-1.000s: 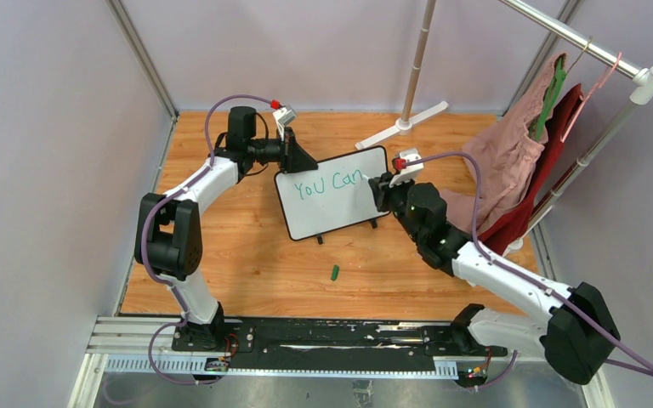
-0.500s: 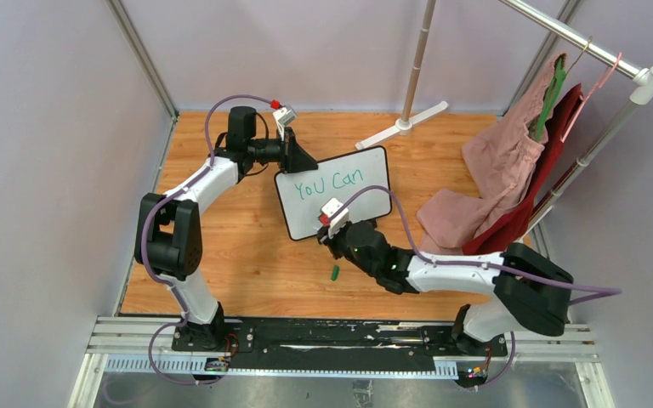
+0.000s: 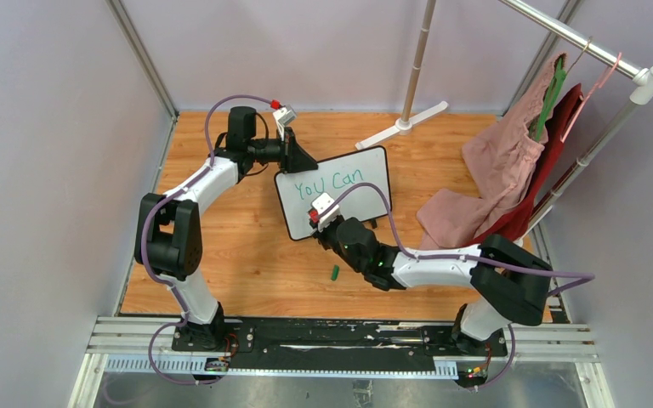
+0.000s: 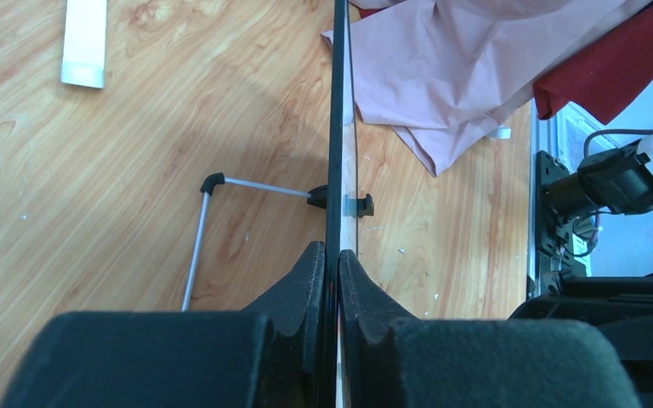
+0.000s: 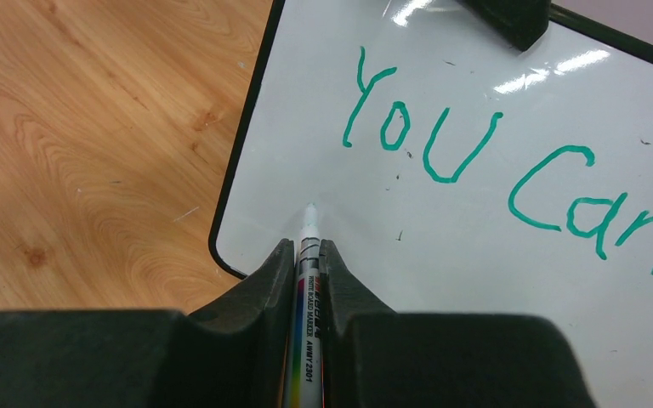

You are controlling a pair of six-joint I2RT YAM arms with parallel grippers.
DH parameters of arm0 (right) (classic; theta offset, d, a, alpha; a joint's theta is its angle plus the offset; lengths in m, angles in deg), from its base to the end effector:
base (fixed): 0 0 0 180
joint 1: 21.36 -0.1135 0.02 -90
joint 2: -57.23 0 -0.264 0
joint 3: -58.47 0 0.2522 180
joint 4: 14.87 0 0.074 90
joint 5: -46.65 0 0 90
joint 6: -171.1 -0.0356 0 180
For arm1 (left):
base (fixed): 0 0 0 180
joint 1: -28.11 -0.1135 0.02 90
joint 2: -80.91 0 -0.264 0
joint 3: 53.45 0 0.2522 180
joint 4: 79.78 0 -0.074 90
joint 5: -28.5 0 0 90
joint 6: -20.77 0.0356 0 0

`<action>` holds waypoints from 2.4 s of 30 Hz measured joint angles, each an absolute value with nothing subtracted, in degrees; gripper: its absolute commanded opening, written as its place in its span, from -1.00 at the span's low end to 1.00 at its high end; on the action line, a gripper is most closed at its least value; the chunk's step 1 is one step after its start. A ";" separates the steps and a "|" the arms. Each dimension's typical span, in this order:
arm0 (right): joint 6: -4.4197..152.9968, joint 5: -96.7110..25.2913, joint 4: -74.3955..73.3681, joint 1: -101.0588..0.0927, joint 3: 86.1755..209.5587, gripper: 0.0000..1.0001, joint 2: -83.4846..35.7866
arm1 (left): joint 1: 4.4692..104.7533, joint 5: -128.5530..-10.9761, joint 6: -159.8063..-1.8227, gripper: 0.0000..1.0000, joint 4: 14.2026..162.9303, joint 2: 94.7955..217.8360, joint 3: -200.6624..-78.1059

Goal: Write a sentence on the whiteboard

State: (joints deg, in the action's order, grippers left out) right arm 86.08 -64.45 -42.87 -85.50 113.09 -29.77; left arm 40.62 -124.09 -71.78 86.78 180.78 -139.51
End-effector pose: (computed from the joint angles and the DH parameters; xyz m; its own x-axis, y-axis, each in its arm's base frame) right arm 0.1538 0.2878 0.2339 0.0261 -0.1318 -0.9909 -0.6833 0.7212 -0.1139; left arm 0.3744 -0.1154 0.2720 -0.4853 0.0867 -0.8701 0.8494 0.2826 -0.4456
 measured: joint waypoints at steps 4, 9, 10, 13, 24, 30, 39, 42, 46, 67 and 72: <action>86.78 -65.11 -43.54 -85.50 114.12 -1.00 -31.67 | 40.62 -124.07 -71.78 -1.00 86.78 180.76 -139.51; 87.17 -65.85 -43.61 -85.50 115.13 -1.00 -32.41 | 40.62 -124.05 -71.78 -1.00 86.78 180.76 -139.51; 87.19 -65.92 -43.59 -85.50 115.32 -1.00 -32.44 | 40.62 -124.05 -71.78 -1.00 86.78 180.76 -139.51; 87.21 -65.98 -43.61 -85.50 116.05 -1.00 -32.72 | 40.62 -124.05 -71.78 -1.00 86.78 180.76 -139.51; 87.12 -66.03 -43.24 -85.43 116.70 -1.00 -34.45 | 40.62 -124.05 -71.78 -1.00 86.78 180.70 -139.46; 86.73 -66.09 -42.80 -85.43 116.70 -1.00 -35.02 | 40.62 -124.03 -71.78 -1.00 86.82 180.70 -139.42; 85.68 -66.05 -41.75 -85.43 116.64 -1.00 -35.02 | 40.62 -124.03 -71.78 -1.00 86.82 180.68 -139.42; 85.14 -66.03 -41.53 -85.43 116.39 -1.00 -34.99 | 40.62 -124.03 -71.78 -1.00 86.82 180.65 -139.42; 84.55 -65.96 -41.07 -85.45 115.50 -1.00 -34.86 | 40.62 -124.00 -71.80 -1.00 86.80 180.63 -139.40; 83.30 -65.96 -39.22 -86.02 114.52 -1.00 -34.86 | 40.69 -123.76 -71.78 -1.00 86.93 180.06 -138.87; 83.69 -65.94 -39.00 -86.02 116.48 -1.00 -34.86 | 40.69 -123.76 -71.78 -1.00 87.04 180.04 -138.85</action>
